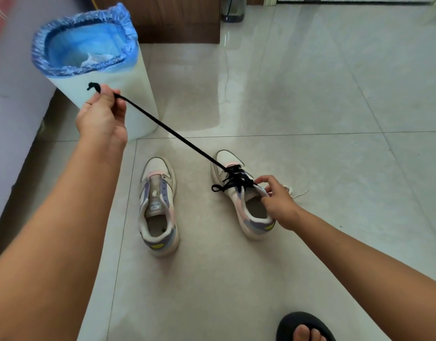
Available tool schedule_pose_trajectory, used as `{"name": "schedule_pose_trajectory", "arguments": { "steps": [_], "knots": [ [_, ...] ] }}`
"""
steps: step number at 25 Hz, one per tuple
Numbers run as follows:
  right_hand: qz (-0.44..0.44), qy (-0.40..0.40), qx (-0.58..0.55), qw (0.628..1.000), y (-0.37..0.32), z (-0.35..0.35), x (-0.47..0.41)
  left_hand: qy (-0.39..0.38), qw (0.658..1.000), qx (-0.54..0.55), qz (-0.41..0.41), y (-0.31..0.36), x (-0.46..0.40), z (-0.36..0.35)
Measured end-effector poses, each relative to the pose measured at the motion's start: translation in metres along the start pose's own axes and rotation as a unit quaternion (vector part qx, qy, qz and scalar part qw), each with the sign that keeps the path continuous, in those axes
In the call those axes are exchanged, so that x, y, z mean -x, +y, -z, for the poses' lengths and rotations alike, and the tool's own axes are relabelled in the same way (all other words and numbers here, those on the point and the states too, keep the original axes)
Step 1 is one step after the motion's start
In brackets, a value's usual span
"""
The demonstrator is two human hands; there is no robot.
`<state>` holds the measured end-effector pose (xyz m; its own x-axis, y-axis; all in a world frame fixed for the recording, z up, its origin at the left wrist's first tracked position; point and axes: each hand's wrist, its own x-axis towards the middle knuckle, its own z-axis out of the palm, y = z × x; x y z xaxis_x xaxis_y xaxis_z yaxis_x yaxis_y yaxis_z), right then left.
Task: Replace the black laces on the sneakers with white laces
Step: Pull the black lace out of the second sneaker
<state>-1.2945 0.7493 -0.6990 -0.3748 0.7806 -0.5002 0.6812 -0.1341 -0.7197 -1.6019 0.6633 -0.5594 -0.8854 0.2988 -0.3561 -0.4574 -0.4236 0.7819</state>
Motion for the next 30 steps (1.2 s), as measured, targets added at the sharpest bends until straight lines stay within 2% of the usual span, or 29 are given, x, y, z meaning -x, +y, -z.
{"name": "schedule_pose_trajectory", "arguments": {
  "steps": [3,4,7,9,11,12,13,14,15,16,17,19,22,25,26,29,30],
  "knots": [
    [-0.012,0.001,-0.003,1.000,0.008,0.010,0.000,0.009,0.998,0.053,-0.038,0.024,-0.024,0.014],
    [-0.013,0.004,-0.005,1.000,0.009,0.014,0.002,0.002,0.998,0.030,-0.059,0.034,-0.032,0.016],
    [0.005,0.008,0.017,1.000,0.006,0.015,0.002,-0.085,0.980,-0.173,-0.048,0.020,-0.017,0.012],
    [0.017,0.014,0.050,0.998,0.002,0.009,0.005,-0.166,0.945,-0.283,0.002,-0.015,0.013,0.008],
    [0.034,0.004,0.094,0.995,0.001,0.002,0.008,-0.221,0.909,-0.347,0.063,-0.050,0.039,0.009],
    [0.048,0.003,0.112,0.993,0.002,-0.002,0.011,-0.244,0.875,-0.409,0.081,-0.065,0.048,0.013],
    [0.064,0.003,0.135,0.989,0.002,-0.004,0.013,-0.267,0.821,-0.499,0.075,-0.078,0.056,0.019],
    [0.089,0.004,0.163,0.983,0.001,-0.004,0.016,-0.288,0.752,-0.591,0.050,-0.092,0.065,0.025],
    [0.116,0.009,0.195,0.974,0.001,-0.003,0.017,-0.312,0.686,-0.656,0.018,-0.106,0.076,0.033],
    [0.147,0.018,0.221,0.964,0.000,-0.001,0.016,-0.343,0.641,-0.686,-0.005,-0.120,0.089,0.039],
    [0.174,0.028,0.239,0.955,-0.002,0.000,0.014,-0.373,0.612,-0.698,-0.008,-0.133,0.102,0.045],
    [0.224,0.042,0.259,0.939,-0.008,0.000,0.012,-0.399,0.581,-0.710,-0.004,-0.155,0.123,0.054],
    [0.274,0.046,0.281,0.919,-0.011,-0.010,0.012,-0.355,0.589,-0.724,-0.048,-0.171,0.137,0.057],
    [0.262,0.043,0.240,0.934,-0.008,-0.009,0.010,-0.329,0.589,-0.732,-0.096,-0.179,0.140,0.056],
    [0.252,0.040,0.211,0.944,-0.006,-0.008,0.008,-0.324,0.607,-0.720,-0.096,-0.181,0.140,0.057],
    [0.174,0.018,0.077,0.982,-0.013,-0.008,0.012,-0.310,0.723,-0.617,-0.012,-0.183,0.134,0.061],
    [0.133,0.003,0.021,0.991,-0.017,-0.009,0.014,-0.310,0.747,-0.588,0.006,-0.184,0.131,0.062]
  ]
}}
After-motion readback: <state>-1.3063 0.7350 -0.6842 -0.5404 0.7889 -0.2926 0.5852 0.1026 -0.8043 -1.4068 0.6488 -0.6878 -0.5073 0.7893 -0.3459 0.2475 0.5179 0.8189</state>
